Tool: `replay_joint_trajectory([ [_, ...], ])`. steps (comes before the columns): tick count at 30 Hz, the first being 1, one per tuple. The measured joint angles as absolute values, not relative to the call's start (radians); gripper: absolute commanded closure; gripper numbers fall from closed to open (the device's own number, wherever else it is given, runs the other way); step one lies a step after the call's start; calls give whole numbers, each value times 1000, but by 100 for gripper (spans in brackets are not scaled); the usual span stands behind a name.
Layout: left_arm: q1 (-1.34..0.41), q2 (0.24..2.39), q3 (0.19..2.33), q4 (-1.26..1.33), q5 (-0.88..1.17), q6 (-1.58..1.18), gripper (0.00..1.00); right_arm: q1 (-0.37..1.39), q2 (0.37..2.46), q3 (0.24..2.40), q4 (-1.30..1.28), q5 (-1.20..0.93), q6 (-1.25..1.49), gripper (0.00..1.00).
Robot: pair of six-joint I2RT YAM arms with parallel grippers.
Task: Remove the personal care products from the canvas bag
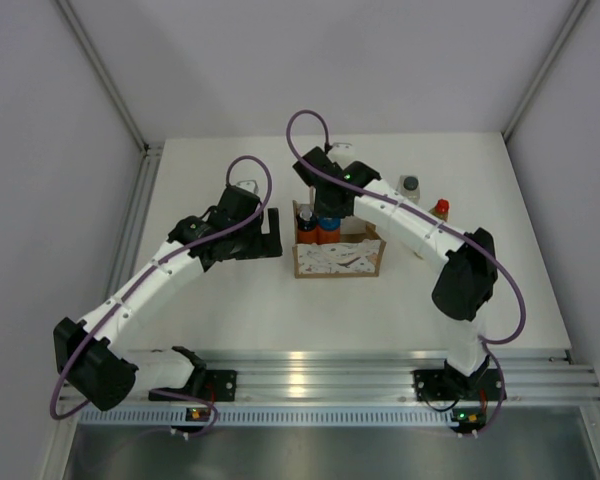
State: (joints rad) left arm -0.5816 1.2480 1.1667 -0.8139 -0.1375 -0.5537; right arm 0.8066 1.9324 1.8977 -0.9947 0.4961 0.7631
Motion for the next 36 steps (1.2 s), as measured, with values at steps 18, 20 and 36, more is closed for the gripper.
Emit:
replay_joint_trajectory([
  [18, -582, 1248, 1167, -814, -138, -550, 1, 810, 1932, 1901, -984, 484, 559, 100],
  [20, -582, 1248, 1167, -814, -138, -551, 1, 810, 1932, 1906, -986, 474, 542, 100],
  [36, -582, 1253, 1167, -814, -134, -551, 1, 810, 1875, 1921, -996, 438, 468, 100],
])
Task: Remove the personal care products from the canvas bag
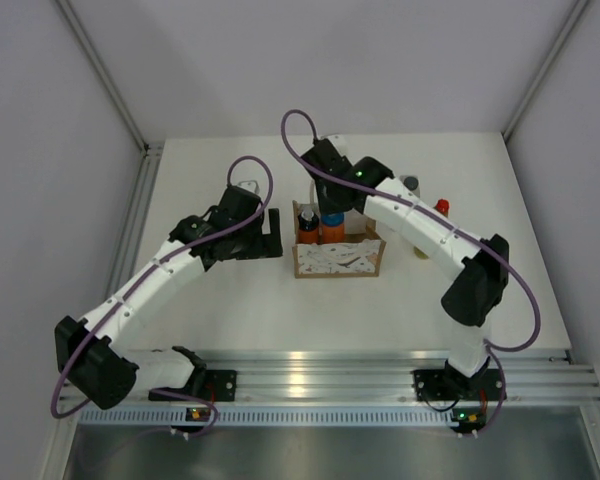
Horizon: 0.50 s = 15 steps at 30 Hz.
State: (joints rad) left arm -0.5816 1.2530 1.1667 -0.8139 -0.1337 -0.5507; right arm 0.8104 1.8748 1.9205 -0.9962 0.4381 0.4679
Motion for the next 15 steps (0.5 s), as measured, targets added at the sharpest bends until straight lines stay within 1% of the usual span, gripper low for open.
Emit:
replay_joint_trajectory([
  [10, -582, 1255, 1167, -815, -128, -551, 1, 810, 1806, 1954, -1010, 406, 423, 100],
  [15, -582, 1255, 1167, -815, -128, -551, 1, 810, 1790, 2020, -1041, 397, 393, 100],
])
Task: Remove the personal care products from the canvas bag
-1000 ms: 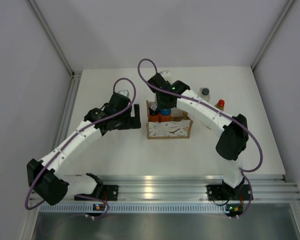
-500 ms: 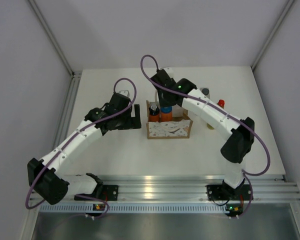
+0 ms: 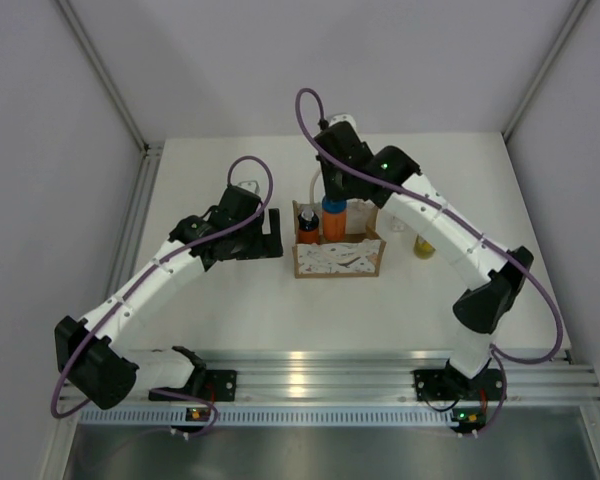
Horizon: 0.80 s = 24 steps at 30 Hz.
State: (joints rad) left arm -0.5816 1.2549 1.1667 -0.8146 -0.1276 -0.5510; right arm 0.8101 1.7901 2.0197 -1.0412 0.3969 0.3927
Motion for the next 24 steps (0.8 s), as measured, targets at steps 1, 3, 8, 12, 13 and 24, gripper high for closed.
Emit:
replay_joint_trajectory([
  [1, -582, 1255, 1167, -815, -128, -551, 1, 810, 1787, 2030, -1044, 396, 389, 100],
  [3, -582, 1255, 1167, -815, -127, -551, 1, 810, 1782, 2057, -1058, 391, 382, 100],
  [8, -582, 1255, 1167, -815, -127, -551, 1, 809, 1759, 2091, -1089, 389, 373, 100],
  [12, -582, 1255, 1167, -815, -127, -551, 2, 809, 1733, 2111, -1106, 390, 367, 100],
  [13, -582, 1255, 1167, -815, -127, -551, 1, 809, 1724, 2116, -1111, 390, 367, 100],
  [24, -582, 1255, 1167, -815, -123, -551, 1, 780, 1621, 2162, -1141, 398, 365, 100],
])
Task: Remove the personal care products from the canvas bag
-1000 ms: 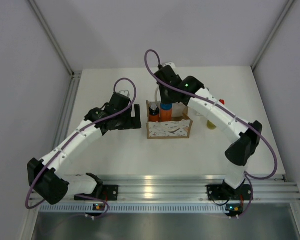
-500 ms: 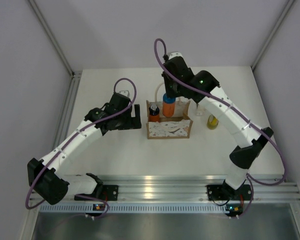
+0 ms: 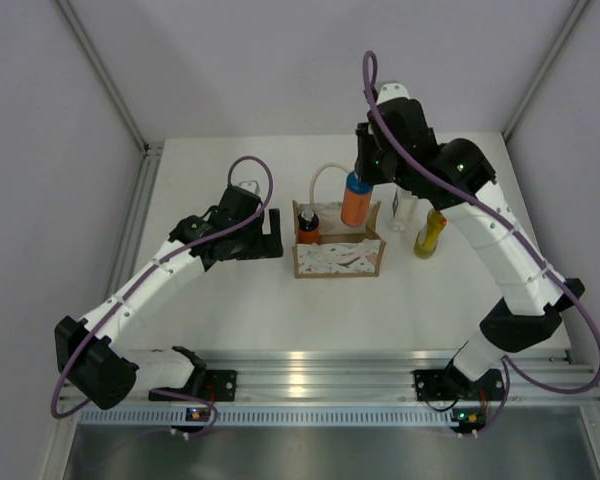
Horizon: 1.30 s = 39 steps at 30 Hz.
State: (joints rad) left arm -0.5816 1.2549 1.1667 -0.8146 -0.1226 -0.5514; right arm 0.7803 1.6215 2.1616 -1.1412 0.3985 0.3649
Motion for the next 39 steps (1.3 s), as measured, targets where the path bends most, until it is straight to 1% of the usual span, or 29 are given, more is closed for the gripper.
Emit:
replay_joint_trajectory([
  [7, -582, 1255, 1167, -815, -119, -552, 1, 694, 1551, 2166, -1162, 402, 358, 100],
  [12, -582, 1255, 1167, -815, -118, -552, 1, 585, 1461, 2048, -1161, 404, 355, 100],
  [15, -582, 1255, 1167, -816, -118, -552, 1, 523, 1404, 1931, -1135, 403, 348, 100],
  [20, -582, 1260, 1178, -822, -115, -552, 1, 427, 1289, 1641, -1037, 384, 348, 100],
  [27, -582, 1271, 1220, -827, -108, -551, 2, 399, 1229, 1340, -877, 362, 343, 100],
  [35, -582, 1280, 1273, -847, -108, -550, 1, 396, 1164, 1109, -694, 334, 339, 100],
  [39, -582, 1300, 1315, -858, -107, -550, 1, 396, 1140, 1038, -639, 327, 335, 100],
])
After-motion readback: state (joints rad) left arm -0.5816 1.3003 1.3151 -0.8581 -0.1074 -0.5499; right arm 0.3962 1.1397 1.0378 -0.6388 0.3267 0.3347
